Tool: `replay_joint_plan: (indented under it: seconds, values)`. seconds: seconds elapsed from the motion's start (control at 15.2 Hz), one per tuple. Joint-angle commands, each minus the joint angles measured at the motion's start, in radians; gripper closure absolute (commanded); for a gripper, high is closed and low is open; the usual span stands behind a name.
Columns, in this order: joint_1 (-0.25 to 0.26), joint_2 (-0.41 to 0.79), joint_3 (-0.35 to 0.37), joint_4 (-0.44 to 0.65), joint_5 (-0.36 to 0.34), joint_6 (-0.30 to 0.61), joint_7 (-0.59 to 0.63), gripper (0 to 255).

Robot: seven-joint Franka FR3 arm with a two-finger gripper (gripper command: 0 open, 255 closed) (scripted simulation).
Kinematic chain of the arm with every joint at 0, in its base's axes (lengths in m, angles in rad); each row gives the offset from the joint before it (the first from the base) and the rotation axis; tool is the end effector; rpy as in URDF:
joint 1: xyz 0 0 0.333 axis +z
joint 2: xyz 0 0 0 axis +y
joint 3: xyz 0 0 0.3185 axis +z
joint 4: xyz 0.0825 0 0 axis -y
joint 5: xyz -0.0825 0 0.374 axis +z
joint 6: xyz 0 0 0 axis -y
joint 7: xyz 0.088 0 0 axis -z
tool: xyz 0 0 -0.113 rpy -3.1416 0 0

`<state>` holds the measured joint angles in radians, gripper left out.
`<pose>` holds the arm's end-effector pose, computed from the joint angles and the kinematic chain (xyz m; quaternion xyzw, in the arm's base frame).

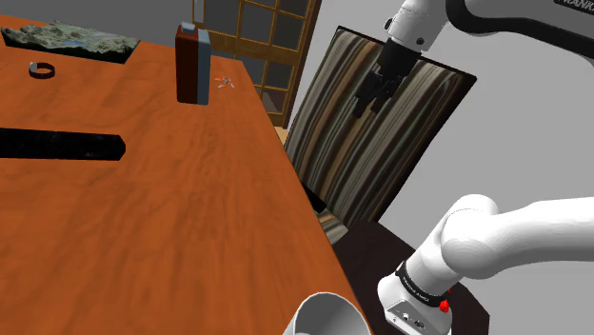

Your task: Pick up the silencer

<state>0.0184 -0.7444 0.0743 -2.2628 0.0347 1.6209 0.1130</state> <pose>0.3114 0.0411 0.6208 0.9985 -0.0186 0.0510 0.0031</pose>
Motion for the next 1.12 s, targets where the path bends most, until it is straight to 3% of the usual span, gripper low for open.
replay_joint_plan:
  seconds: [0.0, 0.53, 1.06]
  values:
    - [0.000, 0.000, 0.000, 0.000, 0.000, 0.000, 0.000, 0]
    - [-0.022, 0.103, -0.037, -0.168, -0.040, 0.254, -0.063, 0]
    - [-0.051, 0.298, -0.075, -0.254, -0.081, 0.520, -0.116, 0]
